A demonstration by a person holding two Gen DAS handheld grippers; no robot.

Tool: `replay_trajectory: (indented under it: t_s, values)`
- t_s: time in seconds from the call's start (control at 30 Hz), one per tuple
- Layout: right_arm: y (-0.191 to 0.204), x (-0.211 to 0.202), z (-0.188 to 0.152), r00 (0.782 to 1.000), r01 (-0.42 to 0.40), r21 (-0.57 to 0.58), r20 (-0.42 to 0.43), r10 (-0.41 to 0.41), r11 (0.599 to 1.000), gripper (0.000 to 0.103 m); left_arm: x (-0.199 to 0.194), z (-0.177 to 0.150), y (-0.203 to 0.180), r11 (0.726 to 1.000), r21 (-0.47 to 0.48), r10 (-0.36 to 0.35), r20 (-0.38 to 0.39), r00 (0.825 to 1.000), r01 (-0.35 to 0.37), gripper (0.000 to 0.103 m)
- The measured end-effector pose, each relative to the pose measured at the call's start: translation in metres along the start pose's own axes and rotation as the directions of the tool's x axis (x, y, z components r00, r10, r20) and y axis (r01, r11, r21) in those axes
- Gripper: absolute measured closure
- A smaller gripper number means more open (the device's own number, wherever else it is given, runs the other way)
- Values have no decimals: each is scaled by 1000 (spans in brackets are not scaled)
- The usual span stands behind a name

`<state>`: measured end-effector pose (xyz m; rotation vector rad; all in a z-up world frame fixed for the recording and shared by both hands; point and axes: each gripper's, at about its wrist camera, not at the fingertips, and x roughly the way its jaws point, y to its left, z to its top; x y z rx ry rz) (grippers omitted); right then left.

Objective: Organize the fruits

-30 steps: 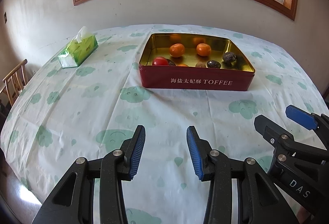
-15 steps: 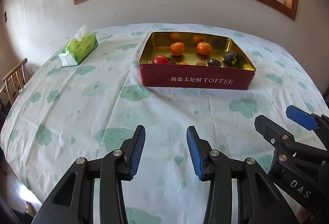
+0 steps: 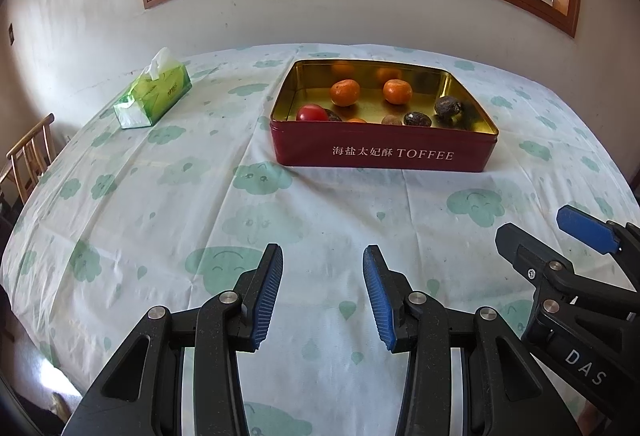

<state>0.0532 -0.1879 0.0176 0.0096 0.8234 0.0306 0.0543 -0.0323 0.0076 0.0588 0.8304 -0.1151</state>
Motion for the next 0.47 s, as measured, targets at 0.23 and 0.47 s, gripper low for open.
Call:
replay_trajectory:
  t_s: [0.23,0.47]
  values:
    - [0,1,0,1000,-1,2,-2,1,1000,37,-1,0,0,1000,1,6,7,1000,-6,60]
    - [-1,1,-3,1000,-2,3,-4,2,1000,37,-1,0,0,1000,-1,5,6,1000,-5,60]
